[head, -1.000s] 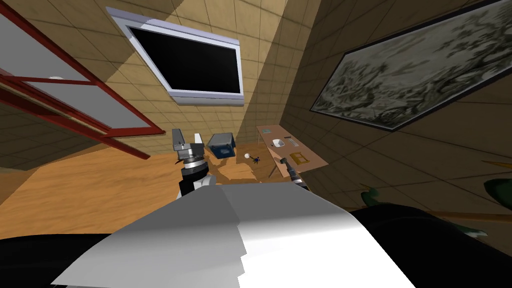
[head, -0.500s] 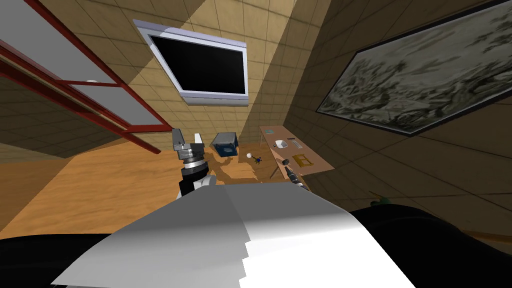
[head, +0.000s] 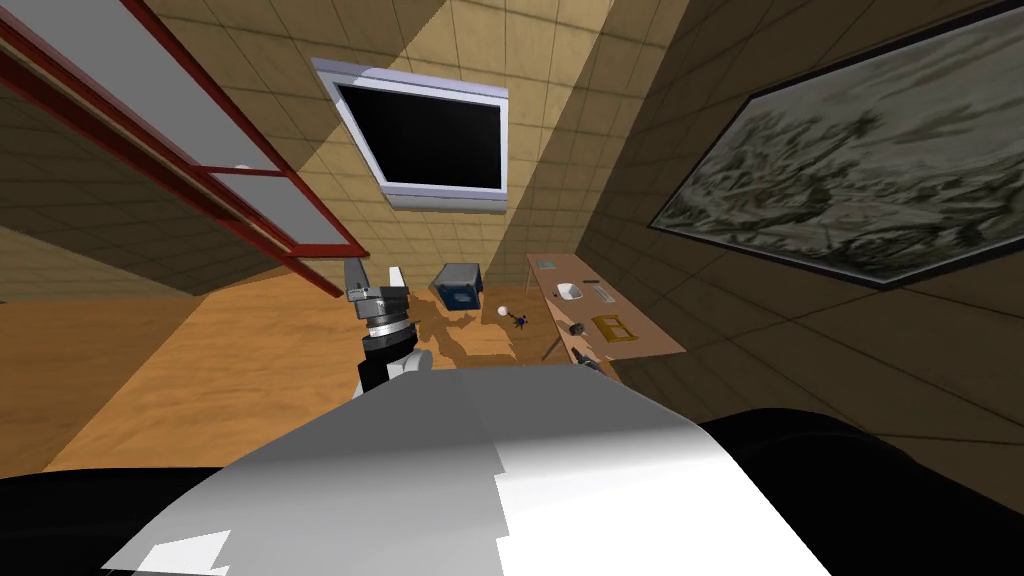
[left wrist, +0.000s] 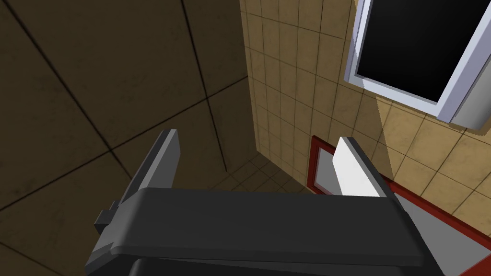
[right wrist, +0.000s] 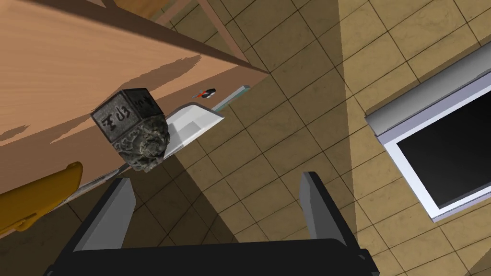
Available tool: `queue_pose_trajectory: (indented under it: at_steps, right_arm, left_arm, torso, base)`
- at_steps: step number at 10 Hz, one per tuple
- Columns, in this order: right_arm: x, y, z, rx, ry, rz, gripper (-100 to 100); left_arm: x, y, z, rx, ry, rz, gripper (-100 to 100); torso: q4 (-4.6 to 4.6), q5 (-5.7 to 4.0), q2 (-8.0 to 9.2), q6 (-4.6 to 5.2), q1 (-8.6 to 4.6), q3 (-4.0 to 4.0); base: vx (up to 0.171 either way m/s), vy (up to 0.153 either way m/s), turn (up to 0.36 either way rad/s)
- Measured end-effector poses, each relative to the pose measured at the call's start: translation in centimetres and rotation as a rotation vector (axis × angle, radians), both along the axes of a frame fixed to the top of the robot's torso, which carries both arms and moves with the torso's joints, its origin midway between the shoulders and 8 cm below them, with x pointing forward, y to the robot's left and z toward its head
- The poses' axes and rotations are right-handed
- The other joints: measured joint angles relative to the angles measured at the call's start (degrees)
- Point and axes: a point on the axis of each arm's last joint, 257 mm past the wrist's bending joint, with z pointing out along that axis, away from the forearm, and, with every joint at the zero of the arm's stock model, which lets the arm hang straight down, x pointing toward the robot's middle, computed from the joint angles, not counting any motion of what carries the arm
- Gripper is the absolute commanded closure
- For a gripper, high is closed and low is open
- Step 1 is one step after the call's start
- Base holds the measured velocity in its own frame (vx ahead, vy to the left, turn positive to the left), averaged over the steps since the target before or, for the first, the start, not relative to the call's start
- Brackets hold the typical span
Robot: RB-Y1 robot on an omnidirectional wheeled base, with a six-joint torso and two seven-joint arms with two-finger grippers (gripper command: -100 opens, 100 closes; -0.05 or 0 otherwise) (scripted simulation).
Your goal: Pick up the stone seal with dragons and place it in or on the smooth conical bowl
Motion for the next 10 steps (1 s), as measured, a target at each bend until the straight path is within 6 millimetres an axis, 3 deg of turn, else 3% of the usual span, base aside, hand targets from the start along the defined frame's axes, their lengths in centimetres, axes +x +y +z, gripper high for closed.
queue_pose_trajectory:
  at_steps: [2, 4, 10]
  right_arm:
    - [-2.4, -1.2, -2.5, -0.071, 0.090, 0.032, -100]
    - [-5.3, -3.7, -4.9, -0.163, 0.198, 0.074, -100]
    - [-9.5, -9.0, -7.4, -0.382, 0.394, 0.184, -100]
  left_arm:
    - [0.0, 0.0, 0.0, 0.000, 0.000, 0.000, 0]
    - [0.0, 0.0, 0.0, 0.000, 0.000, 0.000, 0]
    - [0.0, 0.0, 0.0, 0.000, 0.000, 0.000, 0]
  torso:
    - [-0.01, -0.01, -0.07, -0.02, -0.06, -0.04]
    - [-0.03, -0.03, -0.13, -0.01, -0.17, -0.07]
    - [-0.06, -0.02, -0.29, -0.01, -0.11, -0.17]
  base:
    - [0.033, -0.038, 0.217]
    - [0.032, -0.053, 0.141]
    - [0.059, -0.042, 0.170]
